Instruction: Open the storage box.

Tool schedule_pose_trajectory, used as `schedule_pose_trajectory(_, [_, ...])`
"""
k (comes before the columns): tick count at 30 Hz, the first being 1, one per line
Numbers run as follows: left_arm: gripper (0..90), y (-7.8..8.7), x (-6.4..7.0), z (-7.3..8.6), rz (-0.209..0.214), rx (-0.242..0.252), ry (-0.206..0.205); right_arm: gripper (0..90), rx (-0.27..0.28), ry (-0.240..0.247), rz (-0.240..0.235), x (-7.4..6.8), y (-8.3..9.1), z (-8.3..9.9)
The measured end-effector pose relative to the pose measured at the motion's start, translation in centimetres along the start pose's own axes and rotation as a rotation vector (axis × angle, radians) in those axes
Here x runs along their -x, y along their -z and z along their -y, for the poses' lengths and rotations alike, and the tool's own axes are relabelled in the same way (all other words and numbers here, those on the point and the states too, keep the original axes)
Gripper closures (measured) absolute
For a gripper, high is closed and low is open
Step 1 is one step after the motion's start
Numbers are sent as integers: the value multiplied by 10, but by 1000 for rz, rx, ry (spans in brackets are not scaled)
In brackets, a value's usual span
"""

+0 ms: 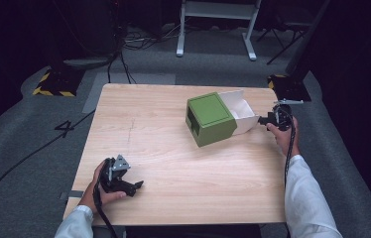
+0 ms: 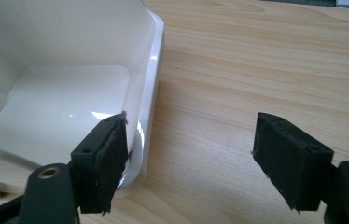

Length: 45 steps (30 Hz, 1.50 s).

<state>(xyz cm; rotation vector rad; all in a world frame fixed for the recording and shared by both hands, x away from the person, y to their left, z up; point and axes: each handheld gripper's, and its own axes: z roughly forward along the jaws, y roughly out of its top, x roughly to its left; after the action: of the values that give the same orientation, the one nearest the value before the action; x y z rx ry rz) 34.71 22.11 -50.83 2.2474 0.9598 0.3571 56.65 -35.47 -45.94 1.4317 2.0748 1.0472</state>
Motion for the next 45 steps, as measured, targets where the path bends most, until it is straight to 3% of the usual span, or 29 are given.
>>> schedule_pose_trajectory(12, [5, 0, 0, 0, 0, 2, 5, 262, 2, -8, 19, 4, 0, -2])
schedule_pose_trajectory(18, [5, 0, 0, 0, 1, 0, 0, 282, 5, -8, 52, 7, 3, -5])
schedule_pose_trajectory(23, [5, 0, 0, 0, 2, 1, 5, 269, 29, -7, 44, 6, 10, -5])
schedule_pose_trajectory(29, [5, 0, 0, 0, 2, 1, 4, 268, 63, -15, 63, 11, 26, -8])
schedule_pose_trajectory(35, [5, 0, 0, 0, -1, 1, 2, 259, 102, 28, 68, 11, 59, -5])
schedule_pose_trajectory(45, [5, 0, 0, 0, -2, 0, 2, 235, 140, 84, -21, -2, 89, 12])
